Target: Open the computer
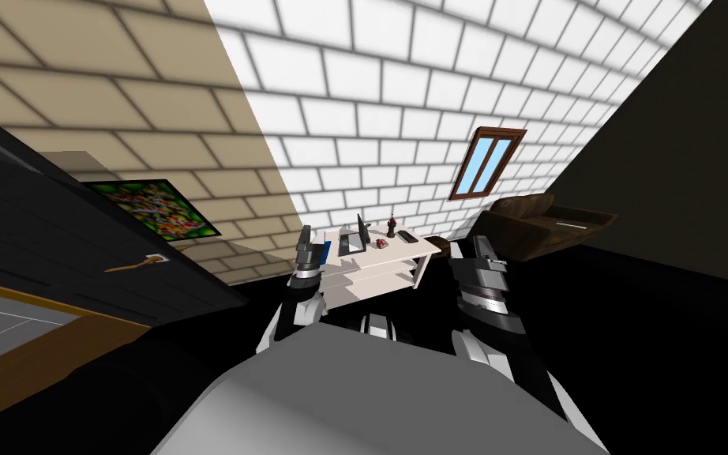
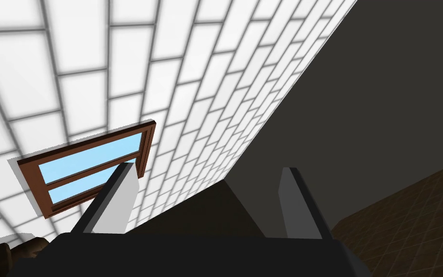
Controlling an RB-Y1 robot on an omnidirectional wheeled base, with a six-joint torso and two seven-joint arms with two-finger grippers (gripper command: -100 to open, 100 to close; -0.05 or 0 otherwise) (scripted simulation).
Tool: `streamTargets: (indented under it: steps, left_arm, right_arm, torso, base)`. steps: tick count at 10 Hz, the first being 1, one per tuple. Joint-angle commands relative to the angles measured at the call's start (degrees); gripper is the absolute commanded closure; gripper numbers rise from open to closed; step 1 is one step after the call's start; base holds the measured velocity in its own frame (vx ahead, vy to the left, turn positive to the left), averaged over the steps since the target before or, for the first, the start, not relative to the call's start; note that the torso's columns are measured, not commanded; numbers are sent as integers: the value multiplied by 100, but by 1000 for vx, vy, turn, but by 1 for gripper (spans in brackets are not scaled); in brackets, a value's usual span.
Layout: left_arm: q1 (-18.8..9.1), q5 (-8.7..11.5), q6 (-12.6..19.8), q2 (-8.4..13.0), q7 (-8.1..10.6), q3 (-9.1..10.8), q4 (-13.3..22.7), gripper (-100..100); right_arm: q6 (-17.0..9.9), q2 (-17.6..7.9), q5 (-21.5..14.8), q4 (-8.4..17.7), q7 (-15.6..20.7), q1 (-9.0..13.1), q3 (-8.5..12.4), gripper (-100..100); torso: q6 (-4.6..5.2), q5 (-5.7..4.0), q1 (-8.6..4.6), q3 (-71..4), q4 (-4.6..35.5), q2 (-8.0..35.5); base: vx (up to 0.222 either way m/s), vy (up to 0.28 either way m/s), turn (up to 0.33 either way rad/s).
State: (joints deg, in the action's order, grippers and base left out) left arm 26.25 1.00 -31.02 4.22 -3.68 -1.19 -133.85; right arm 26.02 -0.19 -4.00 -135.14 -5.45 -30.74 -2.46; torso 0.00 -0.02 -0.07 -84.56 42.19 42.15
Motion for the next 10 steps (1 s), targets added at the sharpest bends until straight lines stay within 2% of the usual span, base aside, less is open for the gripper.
streamTargets:
  steps: [1,5,10]
  left_arm:
    - [-92,-67,315,256,-56,55,46,-100]
    - [-276,-194,926,426,-157,186,156,-100]
    - [-522,-362,1732,453,-291,359,316,-100]
  right_arm:
    - [0,0,0,0,0,0,0,0]
    - [0,0,0,0,0,0,0,0]
    - [0,0,0,0,0,0,0,0]
  torso:
    - [0,0,2,-4,5,6]
    - [0,1,4,-1,9,13]
    - [0,1,6,0,10,16]
  base:
    - [45,-48,7]
    - [55,-74,9]
    - [69,-70,10]
